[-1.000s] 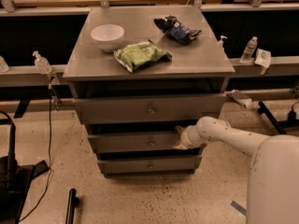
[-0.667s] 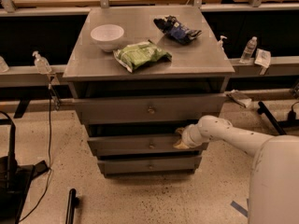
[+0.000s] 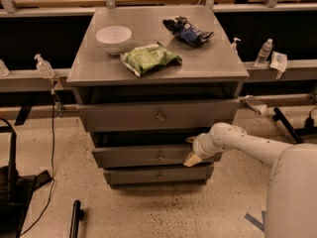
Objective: Open middle drawer
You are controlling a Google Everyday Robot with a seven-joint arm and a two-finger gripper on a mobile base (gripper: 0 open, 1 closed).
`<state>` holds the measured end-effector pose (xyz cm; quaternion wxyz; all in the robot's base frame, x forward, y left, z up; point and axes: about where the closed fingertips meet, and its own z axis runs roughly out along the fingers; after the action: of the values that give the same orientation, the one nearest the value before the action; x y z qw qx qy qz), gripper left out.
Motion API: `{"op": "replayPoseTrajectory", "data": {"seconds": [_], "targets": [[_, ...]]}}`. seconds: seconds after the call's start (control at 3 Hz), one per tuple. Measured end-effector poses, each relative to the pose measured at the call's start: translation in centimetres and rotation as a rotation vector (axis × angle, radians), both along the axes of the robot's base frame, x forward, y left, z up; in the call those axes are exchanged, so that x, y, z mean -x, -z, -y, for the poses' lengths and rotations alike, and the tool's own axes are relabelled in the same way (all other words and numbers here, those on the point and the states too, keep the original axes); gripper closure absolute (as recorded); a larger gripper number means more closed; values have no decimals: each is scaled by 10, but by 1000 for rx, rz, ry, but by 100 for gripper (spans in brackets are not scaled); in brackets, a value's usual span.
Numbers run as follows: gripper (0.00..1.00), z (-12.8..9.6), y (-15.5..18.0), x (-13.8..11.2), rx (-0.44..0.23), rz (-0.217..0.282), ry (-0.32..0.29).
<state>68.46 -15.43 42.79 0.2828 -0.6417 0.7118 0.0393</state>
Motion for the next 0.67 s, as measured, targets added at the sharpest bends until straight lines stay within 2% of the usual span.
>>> {"op": "replayPoseTrajectory", "data": {"seconds": [0.33,0.67], "targets": [[36,-15,-16,41,-41,-22,-137],[41,-19,-23,87,-90,-75,-252]]}}
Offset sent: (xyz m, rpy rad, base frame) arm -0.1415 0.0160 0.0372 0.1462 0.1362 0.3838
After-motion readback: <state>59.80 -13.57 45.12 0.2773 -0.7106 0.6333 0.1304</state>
